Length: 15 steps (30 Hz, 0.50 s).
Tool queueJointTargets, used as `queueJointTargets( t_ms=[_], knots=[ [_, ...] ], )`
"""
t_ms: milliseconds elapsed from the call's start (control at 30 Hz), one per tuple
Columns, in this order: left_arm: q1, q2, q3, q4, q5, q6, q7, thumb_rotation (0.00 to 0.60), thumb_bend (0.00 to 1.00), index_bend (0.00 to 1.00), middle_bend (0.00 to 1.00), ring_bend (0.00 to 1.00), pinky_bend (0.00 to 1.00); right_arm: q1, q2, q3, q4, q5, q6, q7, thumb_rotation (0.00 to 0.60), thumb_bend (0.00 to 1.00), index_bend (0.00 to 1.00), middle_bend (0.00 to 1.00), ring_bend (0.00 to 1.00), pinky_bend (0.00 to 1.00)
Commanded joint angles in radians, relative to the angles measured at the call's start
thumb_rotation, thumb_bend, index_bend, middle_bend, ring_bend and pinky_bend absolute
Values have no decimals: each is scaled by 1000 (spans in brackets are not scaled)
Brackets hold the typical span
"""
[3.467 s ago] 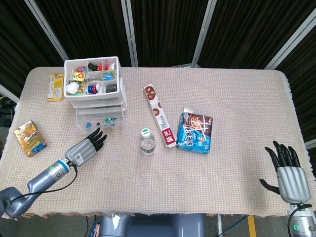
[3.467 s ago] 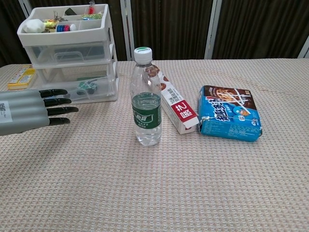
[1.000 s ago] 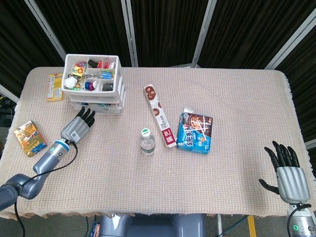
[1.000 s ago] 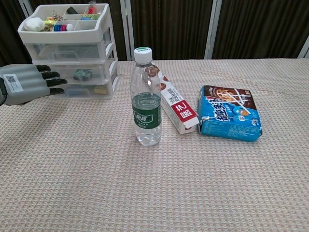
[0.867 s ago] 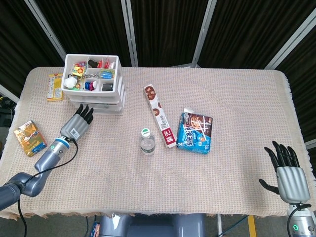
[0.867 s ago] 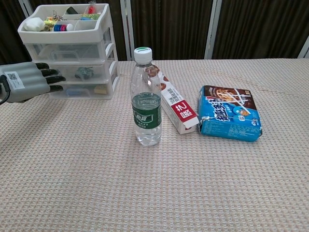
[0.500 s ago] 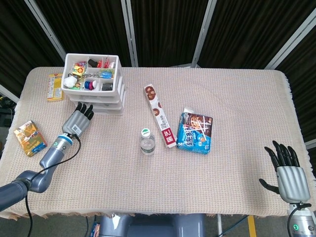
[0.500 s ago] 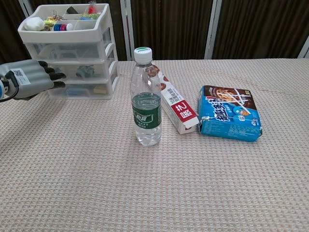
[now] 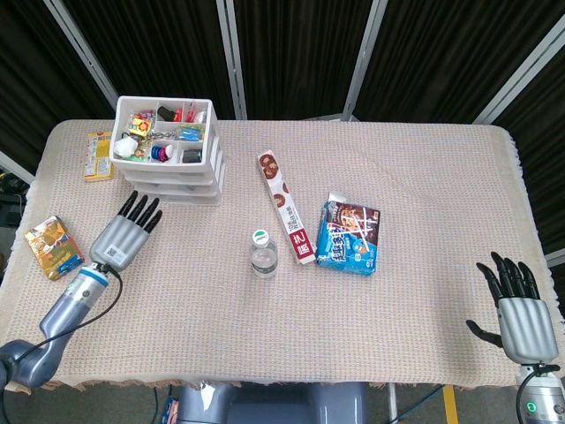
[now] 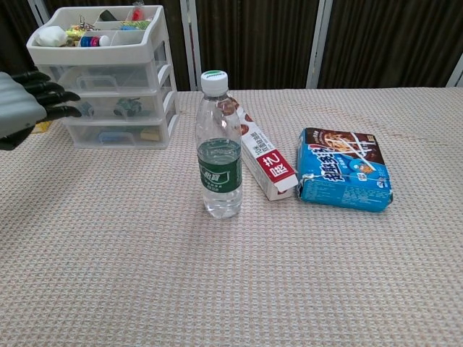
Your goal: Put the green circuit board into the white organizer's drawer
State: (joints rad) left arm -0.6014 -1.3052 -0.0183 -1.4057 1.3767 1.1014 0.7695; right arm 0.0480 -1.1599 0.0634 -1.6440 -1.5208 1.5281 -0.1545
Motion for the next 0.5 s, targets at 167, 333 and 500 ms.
queueJointTargets(
  t_ms=[167, 333, 500],
  knots=[
    [223, 151, 50, -268, 128, 343, -343, 600, 93, 24, 0, 0, 6, 2, -6, 4, 4, 3, 2, -15, 600, 18, 137, 0, 0, 0],
    [298, 152, 85, -278, 174, 431, -412, 600, 38, 0, 0, 0, 0, 5, -10, 7, 4, 8, -3, -23, 600, 18, 136, 0, 0, 0],
    [363, 108, 94, -187, 204, 508, -469, 600, 16, 0, 0, 0, 0, 5, -14, 6, 9, 0, 4, -30, 600, 16, 135, 0, 0, 0]
  ],
)
